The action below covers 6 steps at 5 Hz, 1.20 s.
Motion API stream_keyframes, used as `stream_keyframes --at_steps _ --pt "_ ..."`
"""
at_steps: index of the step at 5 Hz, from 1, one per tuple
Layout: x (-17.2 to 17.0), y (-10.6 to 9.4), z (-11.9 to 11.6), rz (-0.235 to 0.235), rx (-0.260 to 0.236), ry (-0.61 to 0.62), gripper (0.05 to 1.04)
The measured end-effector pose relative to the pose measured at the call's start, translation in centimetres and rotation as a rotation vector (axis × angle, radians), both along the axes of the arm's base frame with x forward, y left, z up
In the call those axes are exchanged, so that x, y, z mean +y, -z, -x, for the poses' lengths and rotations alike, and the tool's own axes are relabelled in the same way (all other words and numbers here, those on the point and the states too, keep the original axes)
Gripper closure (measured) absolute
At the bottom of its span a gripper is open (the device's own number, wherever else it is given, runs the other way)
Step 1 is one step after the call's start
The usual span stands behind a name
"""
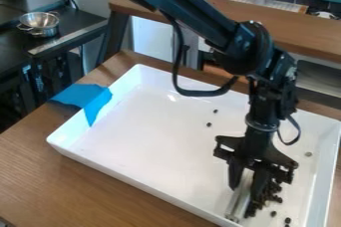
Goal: Sweep into pile
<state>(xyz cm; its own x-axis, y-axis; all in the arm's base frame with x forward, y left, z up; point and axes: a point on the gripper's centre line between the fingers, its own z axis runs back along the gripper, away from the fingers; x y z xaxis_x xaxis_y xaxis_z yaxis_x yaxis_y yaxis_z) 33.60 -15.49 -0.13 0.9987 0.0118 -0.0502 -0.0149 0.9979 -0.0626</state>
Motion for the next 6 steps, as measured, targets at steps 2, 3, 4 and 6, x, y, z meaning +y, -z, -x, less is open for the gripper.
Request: stream_keyframes --at_steps 2,3,4,6 --pt "-1.0 -0.1 0.3 0.027 0.014 0.022 0.732" --pt "1.2 -0.6 0.0 0.041 0.036 -0.006 0.732" --pt "4.9 -2.9 -1.0 0.087 0.023 -0.054 0.732" --pt "13.2 -7.5 -1.9 0.130 -0.017 -0.102 0.732"
